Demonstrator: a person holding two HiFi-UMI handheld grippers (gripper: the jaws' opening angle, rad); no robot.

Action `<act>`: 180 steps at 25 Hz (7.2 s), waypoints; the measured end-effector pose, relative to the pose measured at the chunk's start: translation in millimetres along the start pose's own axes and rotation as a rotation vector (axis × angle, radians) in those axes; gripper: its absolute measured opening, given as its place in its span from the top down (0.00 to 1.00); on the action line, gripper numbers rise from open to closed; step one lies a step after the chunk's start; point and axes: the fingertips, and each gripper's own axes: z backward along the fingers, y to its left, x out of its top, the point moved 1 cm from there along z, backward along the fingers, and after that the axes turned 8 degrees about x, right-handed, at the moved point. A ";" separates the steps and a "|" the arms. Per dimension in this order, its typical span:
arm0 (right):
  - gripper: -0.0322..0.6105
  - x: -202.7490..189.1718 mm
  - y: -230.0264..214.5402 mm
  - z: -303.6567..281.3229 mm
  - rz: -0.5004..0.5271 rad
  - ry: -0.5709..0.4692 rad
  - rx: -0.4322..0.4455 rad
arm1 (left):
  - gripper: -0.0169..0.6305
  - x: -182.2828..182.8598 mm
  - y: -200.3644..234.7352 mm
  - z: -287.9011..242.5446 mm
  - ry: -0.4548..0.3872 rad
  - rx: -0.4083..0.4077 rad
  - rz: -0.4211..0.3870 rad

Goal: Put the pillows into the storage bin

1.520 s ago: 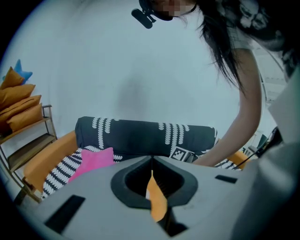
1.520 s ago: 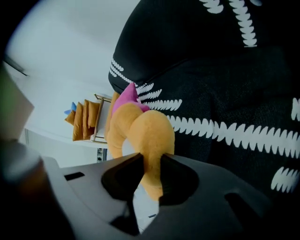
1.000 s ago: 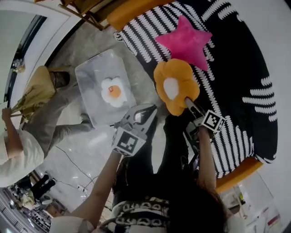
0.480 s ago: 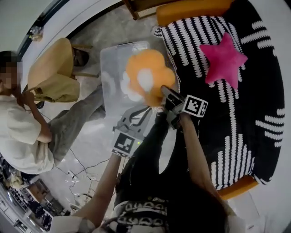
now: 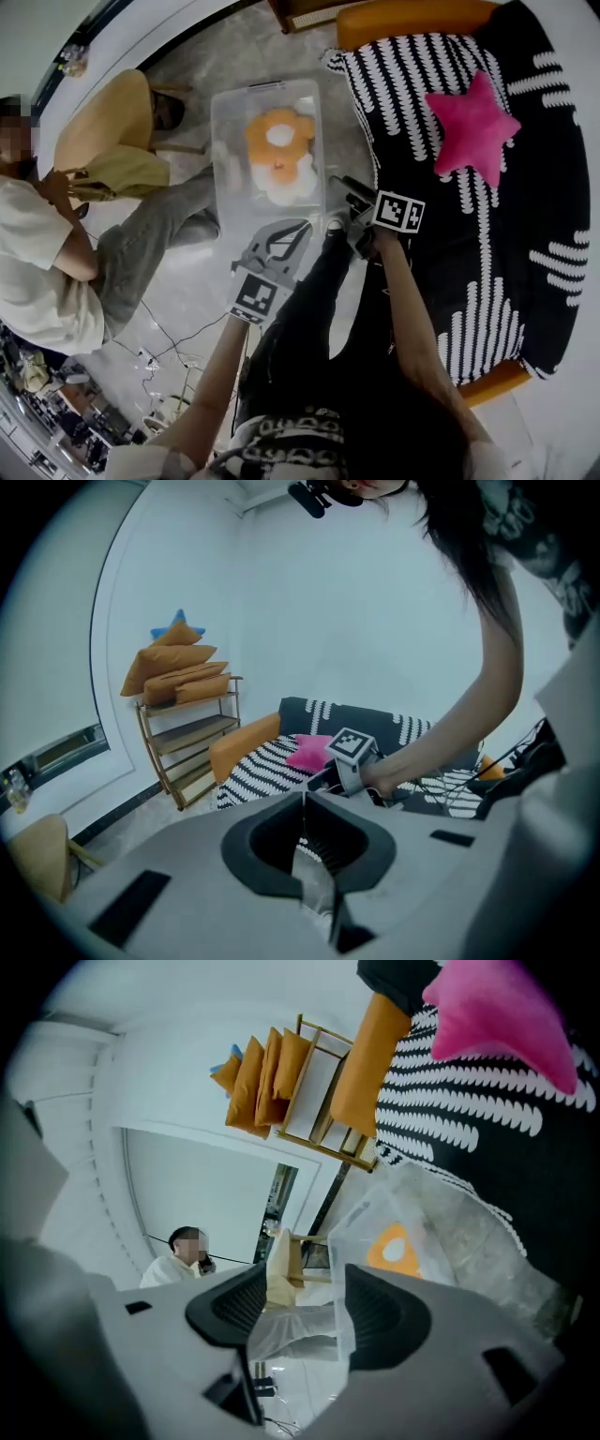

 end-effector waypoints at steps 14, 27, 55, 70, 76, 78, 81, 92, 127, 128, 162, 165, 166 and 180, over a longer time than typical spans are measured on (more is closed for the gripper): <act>0.55 102.0 -69.2 184.9 0.040 -0.257 -0.196 | 0.97 87.5 -110.6 -102.9 -0.065 -0.304 -0.191; 0.54 193.9 -183.0 388.8 0.137 -0.186 -0.456 | 0.97 152.4 -246.8 -231.2 -0.074 -0.358 -0.169; 0.74 220.0 -313.1 381.7 0.233 0.171 -0.530 | 0.97 132.2 -280.6 -288.6 0.037 -0.215 -0.120; 0.86 131.8 -138.6 301.1 0.024 -0.072 -0.270 | 0.97 88.0 -223.8 -152.7 -0.028 -0.136 -0.046; 0.88 86.2 -57.3 259.1 0.072 -0.011 -0.218 | 0.97 60.0 -170.9 -79.8 -0.039 -0.111 -0.045; 0.88 64.5 -35.8 234.6 0.075 -0.020 -0.186 | 0.97 40.4 -147.4 -53.3 -0.026 -0.104 -0.056; 0.88 22.5 -12.1 190.8 0.080 0.004 -0.138 | 0.97 -0.8 -111.9 -11.9 -0.008 -0.050 -0.056; 0.88 -137.4 72.1 -9.0 0.017 0.266 0.084 | 0.97 -110.5 3.9 139.9 0.046 0.274 0.111; 0.60 -129.6 142.3 78.2 0.334 0.040 -0.079 | 0.97 -19.1 -5.7 93.8 -0.048 -0.044 -0.069; 0.60 -129.0 146.2 92.3 0.336 0.023 -0.084 | 0.97 -10.2 -16.2 91.7 -0.060 -0.056 -0.072; 0.96 -353.2 270.9 505.8 0.569 -0.706 -0.390 | 0.97 33.3 -411.3 277.6 -0.191 -0.463 -0.319; 0.96 -357.9 276.4 516.7 0.615 -0.711 -0.431 | 0.97 40.1 -422.6 281.4 -0.198 -0.486 -0.347; 0.96 -358.4 277.6 519.5 0.631 -0.708 -0.446 | 0.97 42.1 -425.2 282.3 -0.199 -0.494 -0.356; 0.95 -371.9 308.1 481.9 0.733 -0.694 -0.524 | 0.96 40.0 -395.4 309.8 -0.225 -0.570 -0.392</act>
